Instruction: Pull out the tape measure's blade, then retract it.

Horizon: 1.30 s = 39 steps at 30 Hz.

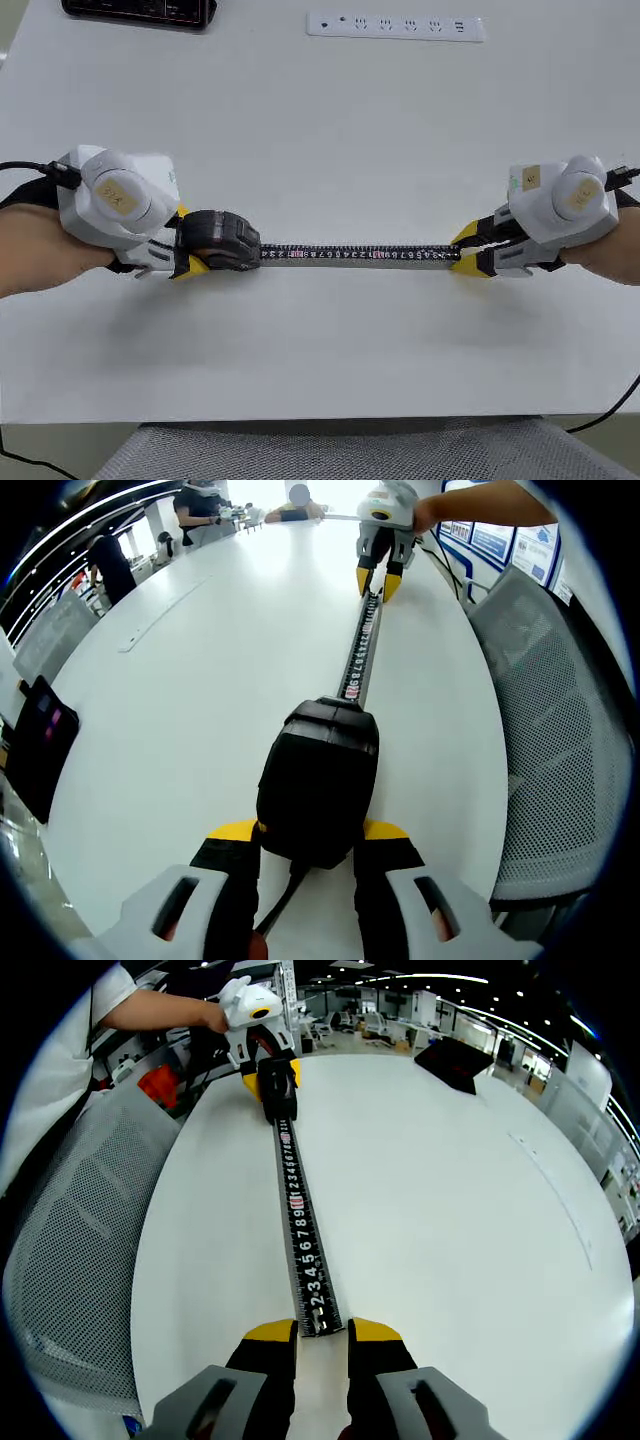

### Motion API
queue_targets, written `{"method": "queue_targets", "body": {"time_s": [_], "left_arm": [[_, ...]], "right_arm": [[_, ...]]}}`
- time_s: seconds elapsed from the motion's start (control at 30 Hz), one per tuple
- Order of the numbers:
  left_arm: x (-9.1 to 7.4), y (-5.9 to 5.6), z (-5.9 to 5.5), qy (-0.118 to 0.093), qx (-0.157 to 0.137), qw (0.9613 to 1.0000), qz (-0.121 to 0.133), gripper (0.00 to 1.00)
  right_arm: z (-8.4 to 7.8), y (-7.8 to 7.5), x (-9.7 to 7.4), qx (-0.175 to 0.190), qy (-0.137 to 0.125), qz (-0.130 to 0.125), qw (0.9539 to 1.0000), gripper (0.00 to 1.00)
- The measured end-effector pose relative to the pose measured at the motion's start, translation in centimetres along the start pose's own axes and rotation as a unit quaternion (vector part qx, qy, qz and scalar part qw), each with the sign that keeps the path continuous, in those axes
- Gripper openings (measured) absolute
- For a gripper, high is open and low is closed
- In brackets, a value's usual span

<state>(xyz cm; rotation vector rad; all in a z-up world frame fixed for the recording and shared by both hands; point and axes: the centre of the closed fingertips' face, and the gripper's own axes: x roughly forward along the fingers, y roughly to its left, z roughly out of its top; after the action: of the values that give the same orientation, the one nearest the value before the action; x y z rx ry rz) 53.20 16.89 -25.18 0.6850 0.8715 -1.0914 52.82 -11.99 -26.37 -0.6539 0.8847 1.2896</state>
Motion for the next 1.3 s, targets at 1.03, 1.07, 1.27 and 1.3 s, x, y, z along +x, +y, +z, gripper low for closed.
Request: {"method": "queue_targets", "body": {"time_s": [1.03,1.07,1.27,1.3], "left_arm": [[-2.5,0.1,0.7,-0.061,-0.093,0.9935,0.024,0.49],[-2.6,0.1,0.7,-0.063,-0.094,0.9932,0.027,0.49],[-3.1,-0.3,0.9,-0.078,-0.109,0.9904,0.035,0.50],[-3.2,-0.3,0.9,-0.080,-0.111,0.9899,0.035,0.51]], "right_arm": [[1.9,-0.2,-1.4,0.097,-0.069,-0.061,0.9910,0.41],[2.0,-0.2,-1.5,0.100,-0.072,-0.065,0.9903,0.43],[2.3,-0.5,-2.2,0.121,-0.091,-0.093,0.9840,0.50],[2.3,-0.5,-2.3,0.123,-0.095,-0.096,0.9831,0.51]]}}
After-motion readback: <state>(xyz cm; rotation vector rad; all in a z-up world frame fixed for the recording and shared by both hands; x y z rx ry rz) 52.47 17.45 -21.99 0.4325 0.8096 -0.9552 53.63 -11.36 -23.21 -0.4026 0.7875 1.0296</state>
